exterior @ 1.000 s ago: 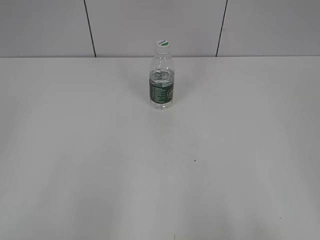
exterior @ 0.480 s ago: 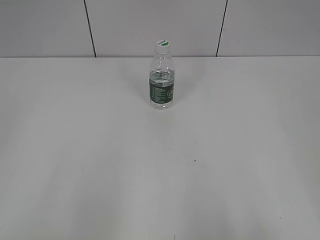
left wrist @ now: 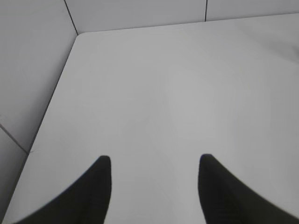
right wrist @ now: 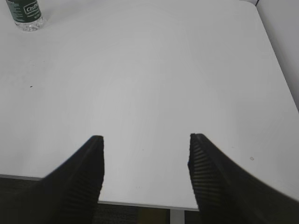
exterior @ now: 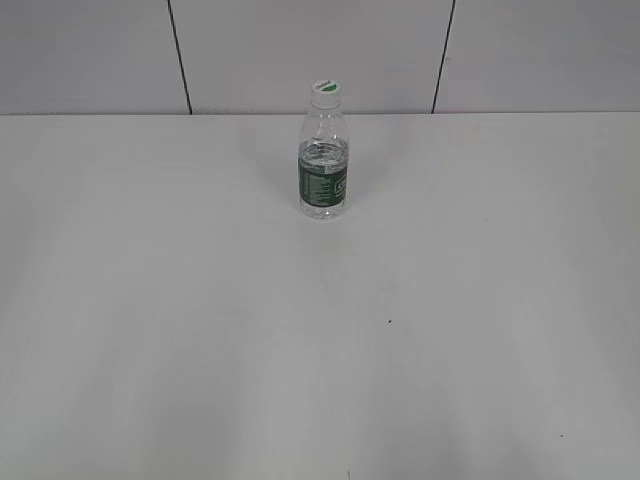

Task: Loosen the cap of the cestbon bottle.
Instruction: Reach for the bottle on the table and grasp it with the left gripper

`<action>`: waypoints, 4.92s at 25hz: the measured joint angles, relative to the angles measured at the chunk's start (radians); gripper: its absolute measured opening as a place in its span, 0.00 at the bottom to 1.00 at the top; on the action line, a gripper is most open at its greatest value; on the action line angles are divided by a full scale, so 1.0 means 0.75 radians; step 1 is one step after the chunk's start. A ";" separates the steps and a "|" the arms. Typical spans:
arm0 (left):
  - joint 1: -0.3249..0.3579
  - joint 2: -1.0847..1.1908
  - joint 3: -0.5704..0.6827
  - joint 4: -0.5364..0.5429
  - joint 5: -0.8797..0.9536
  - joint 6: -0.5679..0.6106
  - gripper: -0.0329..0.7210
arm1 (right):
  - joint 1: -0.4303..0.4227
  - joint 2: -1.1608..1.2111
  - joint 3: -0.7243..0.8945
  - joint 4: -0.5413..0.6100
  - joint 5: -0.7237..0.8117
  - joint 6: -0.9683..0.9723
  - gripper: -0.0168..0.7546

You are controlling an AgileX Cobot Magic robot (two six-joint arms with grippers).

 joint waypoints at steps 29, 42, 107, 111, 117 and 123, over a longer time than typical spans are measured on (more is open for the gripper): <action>0.000 1.008 -0.159 -0.094 -1.245 0.000 0.53 | 0.000 0.000 0.000 0.000 0.000 0.000 0.60; 0.000 1.678 -0.160 -0.073 -2.032 0.000 0.53 | 0.000 0.000 0.000 0.000 0.000 0.000 0.60; -0.162 3.231 -1.201 1.555 -2.868 -0.944 0.90 | 0.000 0.000 0.006 -0.126 -0.001 0.124 0.60; -0.209 3.233 -1.236 1.546 -2.828 -0.944 0.89 | 0.000 0.000 0.006 -0.126 -0.001 0.124 0.60; -0.269 3.273 -1.311 1.526 -2.803 -0.946 0.88 | 0.000 0.000 0.006 -0.126 -0.001 0.125 0.60; -0.315 3.339 -1.404 1.523 -2.797 -0.996 0.87 | 0.000 0.000 0.006 -0.126 -0.001 0.134 0.60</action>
